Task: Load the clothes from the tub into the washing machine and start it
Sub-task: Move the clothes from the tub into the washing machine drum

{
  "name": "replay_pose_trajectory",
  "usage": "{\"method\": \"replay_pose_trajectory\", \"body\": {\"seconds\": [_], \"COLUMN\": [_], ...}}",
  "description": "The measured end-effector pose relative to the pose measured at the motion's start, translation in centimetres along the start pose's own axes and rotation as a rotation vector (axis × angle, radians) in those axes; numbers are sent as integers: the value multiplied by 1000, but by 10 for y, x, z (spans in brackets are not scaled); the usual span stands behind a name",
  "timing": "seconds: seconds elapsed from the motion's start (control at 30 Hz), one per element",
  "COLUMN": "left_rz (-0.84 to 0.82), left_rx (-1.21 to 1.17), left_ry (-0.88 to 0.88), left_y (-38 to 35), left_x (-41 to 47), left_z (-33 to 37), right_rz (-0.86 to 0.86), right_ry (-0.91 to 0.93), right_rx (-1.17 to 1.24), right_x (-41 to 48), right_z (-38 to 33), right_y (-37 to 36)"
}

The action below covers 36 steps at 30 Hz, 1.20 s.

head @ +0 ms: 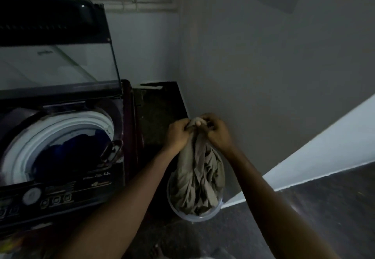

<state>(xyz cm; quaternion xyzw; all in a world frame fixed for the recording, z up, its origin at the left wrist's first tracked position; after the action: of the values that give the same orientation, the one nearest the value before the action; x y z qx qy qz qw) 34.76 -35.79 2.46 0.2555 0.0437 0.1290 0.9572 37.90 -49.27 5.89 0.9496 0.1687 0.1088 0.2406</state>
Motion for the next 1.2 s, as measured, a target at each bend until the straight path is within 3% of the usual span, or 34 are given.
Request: {"method": "replay_pose_trajectory", "body": {"seconds": [0.07,0.2,0.3,0.4,0.47,0.53,0.6,0.67,0.73,0.83,0.9,1.03,1.13,1.2], "left_rz": [0,24,15,86,187,245,146,-110,-311,-396,-348,7,206,311], "left_rx": [7,-64,-184,-386,-530,-494,-129,162,243,193,139,-115,-241,-320], "left_ry": [-13,-61,-89,-21,47,120,147,162,124,-39,-77,77,88,98], "left_y": [4,10,8,17,30,43,48,32,12,-19,-36,-24,-7,3], "left_x": [1,4,3,-1,-6,-11,-11,-14,-19,-12,-4,2,5,6], "left_z": [3,23,47,57,51,31,10,-4,4,38,43,31,27,27], "right_rz": [32,-220,-149,-88,-82,-29,65,135,114,47,13,-210,-393,-368], "right_ry": [-85,-206,-225,-249,-184,-95,-48,5,54,145,196,256,176,108], "right_rx": [67,-13,-213,-154,-169,-202,-198,-234,-273,-308,-248,-93,155,197], "right_x": [-16,-48,-47,-32,-19,-7,-1,2,7,15,20,30,20,12], "right_z": [19,58,84,80,71,57,45,30,16,-10,-31,-59,-54,-34], "right_y": [4,-24,-28,-13,6,33,62,82,83,64,51,35,37,49]}}
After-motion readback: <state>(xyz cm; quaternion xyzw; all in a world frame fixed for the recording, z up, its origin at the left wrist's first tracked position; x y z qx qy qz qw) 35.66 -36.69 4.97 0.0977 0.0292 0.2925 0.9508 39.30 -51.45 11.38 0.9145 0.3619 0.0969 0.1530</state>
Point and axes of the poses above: each hand's wrist, its own x-axis towards the middle knuckle, its own y-axis out of the back of the hand, z = x × y, the point moved 9 cm from there along x, towards the middle knuckle
